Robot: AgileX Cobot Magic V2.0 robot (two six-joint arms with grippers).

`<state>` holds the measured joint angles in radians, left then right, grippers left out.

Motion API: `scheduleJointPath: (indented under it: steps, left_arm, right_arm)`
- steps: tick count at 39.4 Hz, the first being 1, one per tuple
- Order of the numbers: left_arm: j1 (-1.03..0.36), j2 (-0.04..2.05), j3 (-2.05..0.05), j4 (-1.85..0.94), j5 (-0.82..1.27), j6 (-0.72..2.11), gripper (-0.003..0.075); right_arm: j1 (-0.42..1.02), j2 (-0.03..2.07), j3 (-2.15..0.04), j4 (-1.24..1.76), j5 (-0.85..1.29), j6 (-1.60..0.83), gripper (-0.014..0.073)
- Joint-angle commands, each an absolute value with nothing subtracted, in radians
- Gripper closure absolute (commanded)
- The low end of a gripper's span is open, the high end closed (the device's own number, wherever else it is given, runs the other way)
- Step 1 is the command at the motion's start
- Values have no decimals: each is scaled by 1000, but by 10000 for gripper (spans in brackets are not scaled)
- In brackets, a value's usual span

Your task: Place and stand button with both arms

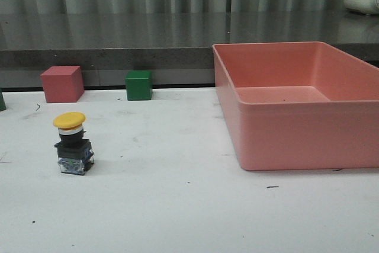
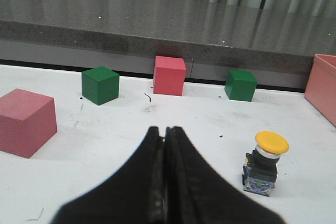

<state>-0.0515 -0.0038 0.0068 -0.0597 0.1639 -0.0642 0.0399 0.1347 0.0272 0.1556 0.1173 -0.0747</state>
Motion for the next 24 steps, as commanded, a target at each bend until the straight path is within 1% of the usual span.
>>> scheduleJointPath:
  steps: [1,10,24]
  left_arm:
    - [-50,-28,23,-69,75,-69,740]
    - [-50,-28,23,-69,75,-69,740]
    - [-50,-26,23,-69,75,-69,740]
  right_arm:
    - [35,87,24,149,63,-84,655]
    - [35,-22,24,149,64,-84,655]
    - [35,-28,25,149,63,-84,655]
